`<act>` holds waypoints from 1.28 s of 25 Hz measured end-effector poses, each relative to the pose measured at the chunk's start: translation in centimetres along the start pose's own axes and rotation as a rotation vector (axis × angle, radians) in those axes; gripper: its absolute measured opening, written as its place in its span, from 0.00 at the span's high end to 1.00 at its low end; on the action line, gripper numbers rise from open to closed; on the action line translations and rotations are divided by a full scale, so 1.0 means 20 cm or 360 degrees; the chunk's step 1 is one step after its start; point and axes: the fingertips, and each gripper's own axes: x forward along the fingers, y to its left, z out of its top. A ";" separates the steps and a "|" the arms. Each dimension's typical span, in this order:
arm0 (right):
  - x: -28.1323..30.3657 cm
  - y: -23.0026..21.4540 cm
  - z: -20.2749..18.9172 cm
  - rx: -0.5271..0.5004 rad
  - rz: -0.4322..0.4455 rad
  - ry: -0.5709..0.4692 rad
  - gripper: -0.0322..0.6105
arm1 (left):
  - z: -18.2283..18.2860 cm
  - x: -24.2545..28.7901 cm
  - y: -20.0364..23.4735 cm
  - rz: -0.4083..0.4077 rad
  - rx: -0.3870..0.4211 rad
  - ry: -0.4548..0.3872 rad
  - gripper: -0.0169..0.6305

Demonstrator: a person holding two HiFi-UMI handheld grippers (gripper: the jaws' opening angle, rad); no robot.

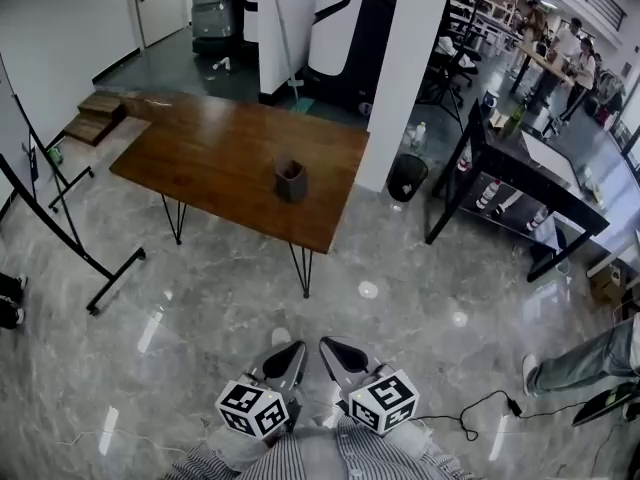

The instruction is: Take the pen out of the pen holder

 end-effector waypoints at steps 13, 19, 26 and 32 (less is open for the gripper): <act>0.83 -0.48 0.47 -0.0017 -0.0046 -0.0051 0.95 | 0.65 0.63 0.62 -0.0070 0.0047 -0.0030 0.96; 1.14 -0.67 0.61 0.0021 -0.0051 -0.0043 0.95 | 0.84 0.86 0.87 -0.0086 0.0018 -0.0007 0.96; 1.29 -0.78 0.61 0.0001 -0.0023 0.0018 0.95 | 0.85 1.03 1.01 -0.0091 -0.0037 0.0049 0.96; 1.37 -0.87 0.62 -0.0011 -0.0013 0.0067 0.95 | 0.88 1.12 1.09 -0.0031 -0.0074 0.0053 0.96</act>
